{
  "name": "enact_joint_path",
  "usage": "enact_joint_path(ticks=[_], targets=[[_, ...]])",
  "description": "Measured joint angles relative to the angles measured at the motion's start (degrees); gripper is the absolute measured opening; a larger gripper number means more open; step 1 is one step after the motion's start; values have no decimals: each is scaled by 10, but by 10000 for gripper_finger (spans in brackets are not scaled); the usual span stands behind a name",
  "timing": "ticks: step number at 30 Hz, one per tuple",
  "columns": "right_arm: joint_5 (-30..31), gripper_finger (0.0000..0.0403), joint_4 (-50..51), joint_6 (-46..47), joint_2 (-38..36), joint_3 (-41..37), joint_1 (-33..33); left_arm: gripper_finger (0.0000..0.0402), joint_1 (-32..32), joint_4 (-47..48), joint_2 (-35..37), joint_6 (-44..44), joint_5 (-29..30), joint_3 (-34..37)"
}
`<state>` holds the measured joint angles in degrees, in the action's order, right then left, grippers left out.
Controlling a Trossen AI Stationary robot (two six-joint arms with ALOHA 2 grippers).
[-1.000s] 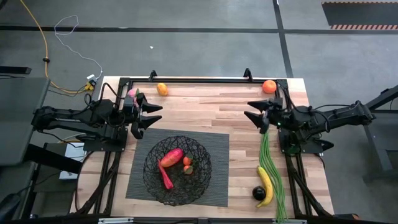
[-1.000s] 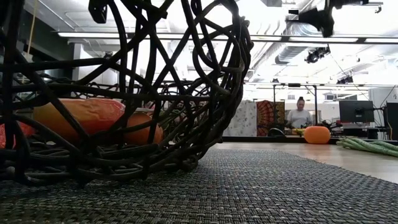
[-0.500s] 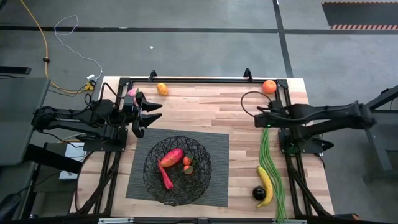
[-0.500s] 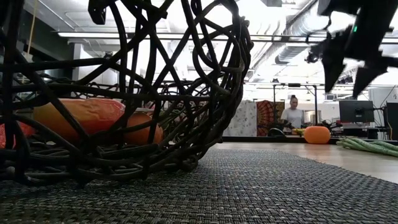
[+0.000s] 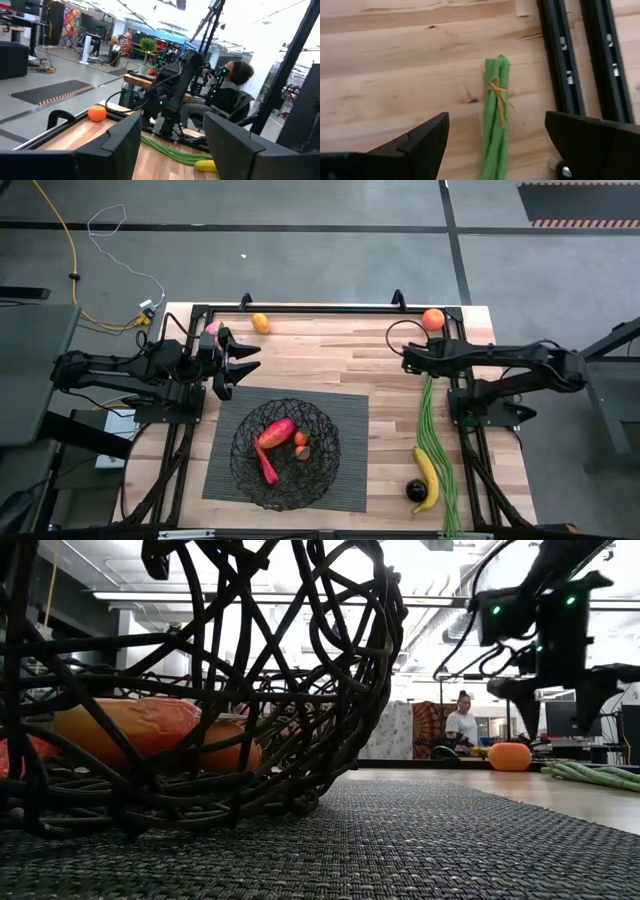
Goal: Build produce basket
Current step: Put the green string beans into the black wire basket
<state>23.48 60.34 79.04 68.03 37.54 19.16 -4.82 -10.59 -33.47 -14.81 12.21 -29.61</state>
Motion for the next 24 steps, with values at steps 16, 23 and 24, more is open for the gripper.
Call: enact_joint_path(ticks=[16,23,24], targets=[[-115,313,-129,-179,142,0,160,204,0,0,0,0,22,0],[-155,313,-125,-254,149,3,211,204,0,0,0,0,21,0],[-160,313,-127,-262,149,2,215,204,0,0,0,0,21,0]])
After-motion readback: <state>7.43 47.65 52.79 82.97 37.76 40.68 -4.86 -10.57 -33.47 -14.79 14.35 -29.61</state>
